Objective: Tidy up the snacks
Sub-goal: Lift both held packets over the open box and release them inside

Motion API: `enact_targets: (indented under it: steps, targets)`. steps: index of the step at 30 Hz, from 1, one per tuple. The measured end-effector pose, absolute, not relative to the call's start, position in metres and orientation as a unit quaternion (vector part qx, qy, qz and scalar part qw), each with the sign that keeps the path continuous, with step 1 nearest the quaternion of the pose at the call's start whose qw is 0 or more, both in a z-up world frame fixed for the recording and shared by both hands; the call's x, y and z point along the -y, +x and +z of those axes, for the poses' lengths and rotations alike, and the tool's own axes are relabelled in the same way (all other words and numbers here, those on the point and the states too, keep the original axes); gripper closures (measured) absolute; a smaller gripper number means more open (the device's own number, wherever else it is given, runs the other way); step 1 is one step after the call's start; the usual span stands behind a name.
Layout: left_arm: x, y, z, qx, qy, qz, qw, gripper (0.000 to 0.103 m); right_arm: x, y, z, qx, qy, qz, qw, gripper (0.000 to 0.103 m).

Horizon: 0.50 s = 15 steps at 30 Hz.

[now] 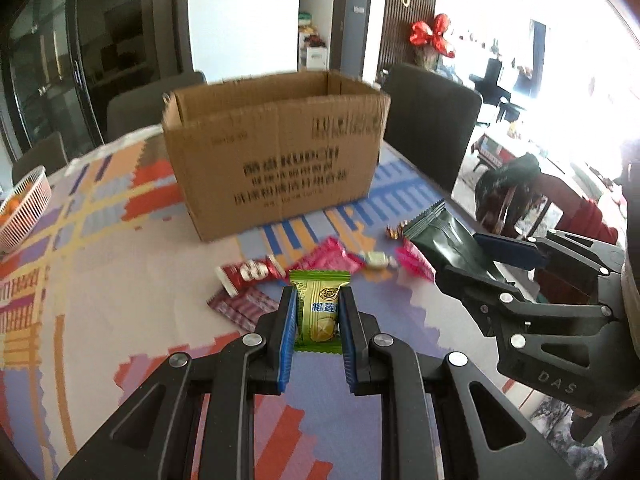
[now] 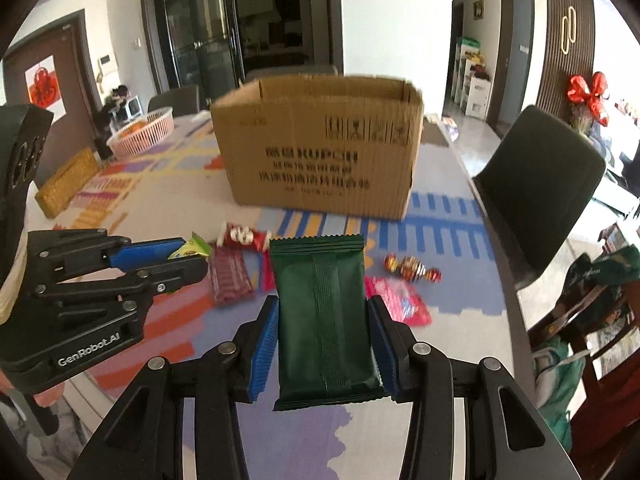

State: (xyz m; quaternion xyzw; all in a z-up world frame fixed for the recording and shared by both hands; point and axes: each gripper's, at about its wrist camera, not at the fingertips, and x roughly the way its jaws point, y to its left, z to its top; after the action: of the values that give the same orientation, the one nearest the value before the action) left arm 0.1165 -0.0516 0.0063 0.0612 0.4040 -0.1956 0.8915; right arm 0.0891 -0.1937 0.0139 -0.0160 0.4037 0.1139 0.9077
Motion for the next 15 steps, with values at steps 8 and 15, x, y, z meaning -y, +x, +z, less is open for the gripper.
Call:
enact_targets:
  steps: [8,15]
  targets:
    - [0.043,0.127,0.040,-0.365,0.051,-0.181,0.912,0.082,0.195,0.103,0.048,-0.356,0.000,0.106,0.929,0.058]
    - [0.040,0.141,0.067,-0.332,0.049,-0.172,0.926,0.082,0.197,0.119,0.072,-0.323,0.011,0.101,0.941,0.058]
